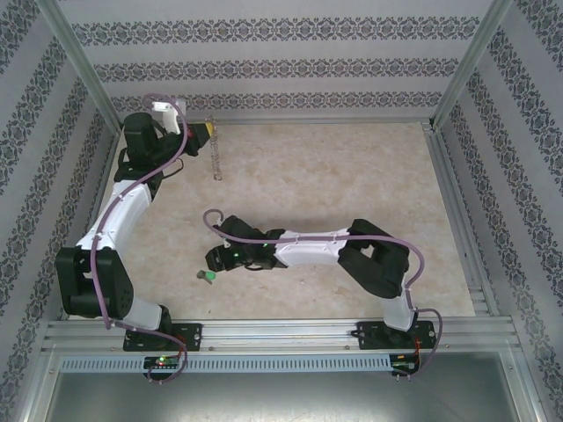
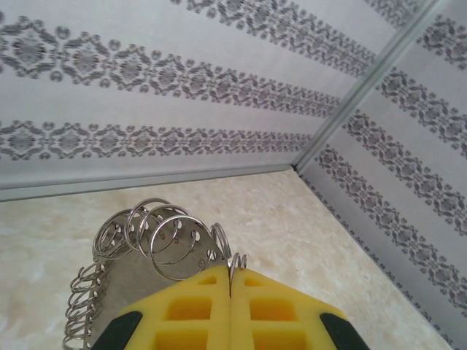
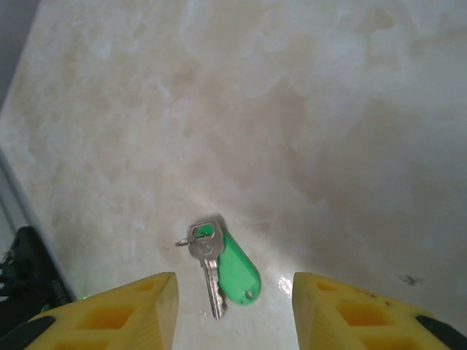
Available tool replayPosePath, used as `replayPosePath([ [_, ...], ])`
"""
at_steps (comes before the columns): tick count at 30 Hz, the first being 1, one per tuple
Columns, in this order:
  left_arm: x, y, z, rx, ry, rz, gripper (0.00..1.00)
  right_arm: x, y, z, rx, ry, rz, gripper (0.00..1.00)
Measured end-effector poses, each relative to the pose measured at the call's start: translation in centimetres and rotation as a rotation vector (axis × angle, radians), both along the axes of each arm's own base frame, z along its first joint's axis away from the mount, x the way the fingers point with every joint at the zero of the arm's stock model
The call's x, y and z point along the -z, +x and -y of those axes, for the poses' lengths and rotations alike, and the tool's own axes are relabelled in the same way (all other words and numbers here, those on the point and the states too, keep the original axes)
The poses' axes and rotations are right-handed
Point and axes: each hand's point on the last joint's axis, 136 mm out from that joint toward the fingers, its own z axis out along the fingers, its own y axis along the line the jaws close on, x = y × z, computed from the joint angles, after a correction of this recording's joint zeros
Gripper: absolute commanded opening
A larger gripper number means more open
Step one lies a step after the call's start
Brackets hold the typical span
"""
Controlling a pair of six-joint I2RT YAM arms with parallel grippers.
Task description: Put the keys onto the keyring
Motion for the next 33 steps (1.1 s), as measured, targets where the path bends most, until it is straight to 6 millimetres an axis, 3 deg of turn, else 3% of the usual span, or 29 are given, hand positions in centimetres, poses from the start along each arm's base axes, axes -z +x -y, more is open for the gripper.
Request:
replayPosePath([
  [7, 0.1, 0.6, -2.5, -0.061, -0.035, -0.023, 0.0, 1.6, -0.7, -2.4, 0.042, -0.118, 0.0, 0.44],
  [16, 0.3, 1.5, -4.4, -0.105, -0.081, -0.039, 0.0, 2.0, -1.1, -3.2, 0.085, -0.227, 0.0, 0.44],
  [22, 1.0, 2.3, -5.2, -0.12, -0.112, -0.054, 0.0, 1.7, -1.1, -4.5, 0.091, -0.243, 0.003, 0.4],
  [33, 0.6, 2.6, -5.2, -0.112, -0.148, -0.046, 0.0, 3.8, -1.9, -5.3, 0.072, -0.315, -0.009, 0.34],
])
